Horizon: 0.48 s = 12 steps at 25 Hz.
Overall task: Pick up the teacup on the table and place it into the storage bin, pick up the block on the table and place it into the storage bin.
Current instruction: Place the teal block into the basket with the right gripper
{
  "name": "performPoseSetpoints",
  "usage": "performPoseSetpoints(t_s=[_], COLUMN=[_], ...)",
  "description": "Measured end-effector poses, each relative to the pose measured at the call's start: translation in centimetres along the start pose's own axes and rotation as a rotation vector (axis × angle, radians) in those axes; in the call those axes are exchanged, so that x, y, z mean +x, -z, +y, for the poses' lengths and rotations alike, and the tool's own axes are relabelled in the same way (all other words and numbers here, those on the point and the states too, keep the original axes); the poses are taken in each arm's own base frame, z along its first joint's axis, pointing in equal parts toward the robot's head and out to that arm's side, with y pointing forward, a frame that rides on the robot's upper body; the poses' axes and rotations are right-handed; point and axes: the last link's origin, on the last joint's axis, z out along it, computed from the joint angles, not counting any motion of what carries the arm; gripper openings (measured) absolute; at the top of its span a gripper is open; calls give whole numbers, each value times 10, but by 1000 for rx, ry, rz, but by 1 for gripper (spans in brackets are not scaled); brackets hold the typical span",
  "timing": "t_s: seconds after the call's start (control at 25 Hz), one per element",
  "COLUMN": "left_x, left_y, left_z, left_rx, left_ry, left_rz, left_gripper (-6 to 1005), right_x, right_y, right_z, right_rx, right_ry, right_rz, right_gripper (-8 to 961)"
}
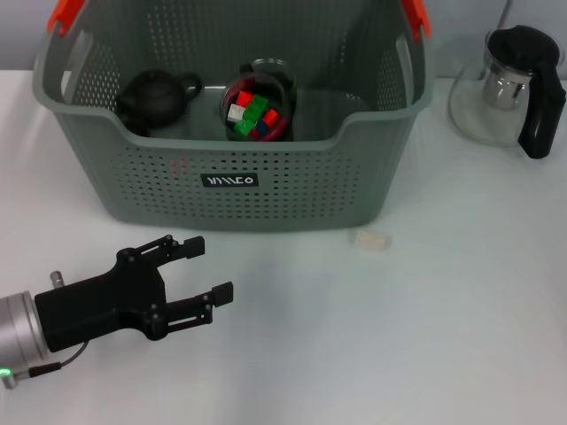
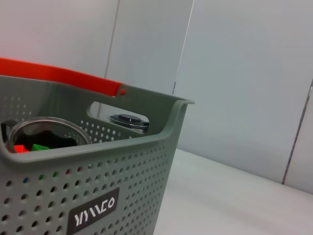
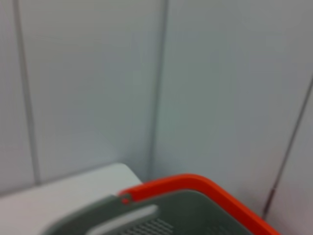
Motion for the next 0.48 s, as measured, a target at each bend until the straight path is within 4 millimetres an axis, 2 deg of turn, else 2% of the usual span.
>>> performPoseSetpoints(t_s=[0.12,0.28,0.48], left_x=[0,-1,-2], left_y=[0,-1,-1], left_z=[0,0,1], left_rx=[2,2,6], left_ry=[1,2,5], left_rz=[-1,0,-1], left_gripper=[811,811,811], right_x=[3,18,40], right_y=[-25,-57,-83], right_z=[9,20,25], right_rx=[12,22,49], right_ry=[59,134,207], right_rz=[83,180,264], right_gripper=[421,420,420])
